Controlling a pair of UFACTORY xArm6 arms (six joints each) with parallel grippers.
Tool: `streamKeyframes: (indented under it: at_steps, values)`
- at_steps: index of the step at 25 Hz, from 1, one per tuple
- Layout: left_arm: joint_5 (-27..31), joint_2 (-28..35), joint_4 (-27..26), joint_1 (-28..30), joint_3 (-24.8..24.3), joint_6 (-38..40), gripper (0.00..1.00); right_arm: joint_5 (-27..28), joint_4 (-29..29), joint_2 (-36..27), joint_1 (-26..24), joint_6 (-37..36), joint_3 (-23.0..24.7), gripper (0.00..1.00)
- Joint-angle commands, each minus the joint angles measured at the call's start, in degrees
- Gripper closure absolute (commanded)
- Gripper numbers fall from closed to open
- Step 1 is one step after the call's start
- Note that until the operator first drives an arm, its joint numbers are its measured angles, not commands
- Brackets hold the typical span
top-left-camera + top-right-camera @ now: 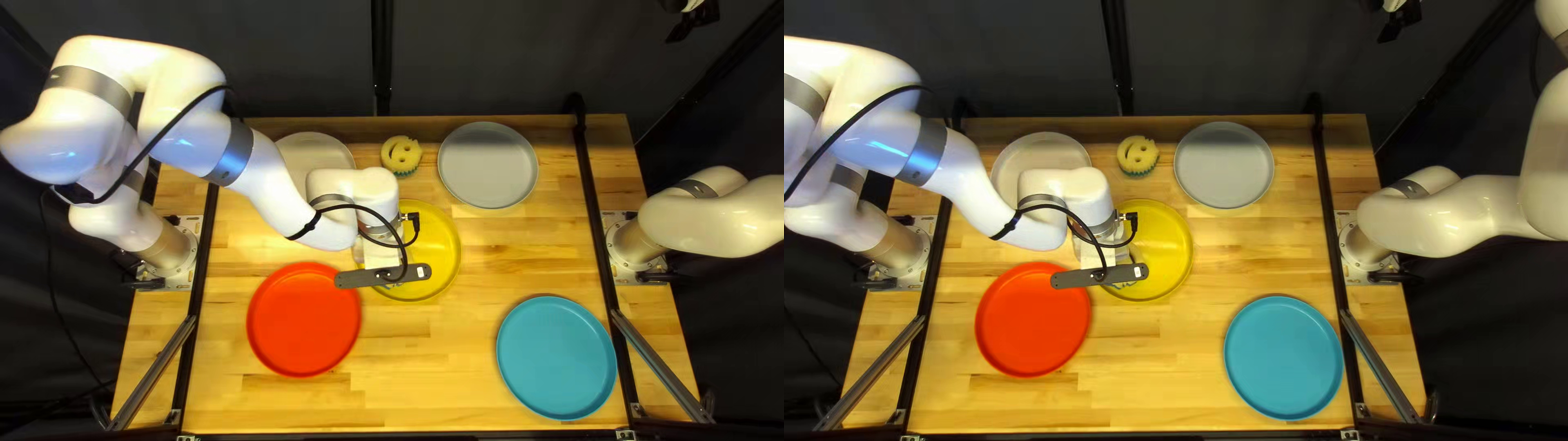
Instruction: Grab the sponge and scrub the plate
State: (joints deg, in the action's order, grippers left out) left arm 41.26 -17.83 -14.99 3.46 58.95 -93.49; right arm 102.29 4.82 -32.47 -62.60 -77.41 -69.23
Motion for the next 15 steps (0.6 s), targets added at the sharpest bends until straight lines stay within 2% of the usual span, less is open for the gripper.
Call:
streamKeyframes:
  at_steps: [1, 5, 7, 10, 15]
  values:
    - [1.0, -2.8, 0.3, -0.3, 4.1, -0.8, 1.00, 0.0, 0.0, 0.0, 0.0, 0.0, 0.0, 0.00]
    - [2.5, -5.0, 1.2, -0.4, 8.5, -0.8, 1.00, 0.0, 0.0, 0.0, 0.0, 0.0, 0.0, 0.00]
    - [2.8, -4.8, 1.6, 0.0, 9.2, -0.4, 1.00, 0.0, 0.0, 0.0, 0.0, 0.0, 0.0, 0.00]
    - [2.5, -1.8, 1.7, 0.9, 7.0, 0.0, 1.00, 0.0, 0.0, 0.0, 0.0, 0.0, 0.0, 0.00]
    - [1.3, 3.0, 1.3, 6.3, 4.2, 2.9, 1.00, 0.0, 0.0, 0.0, 0.0, 0.0, 0.0, 0.00]
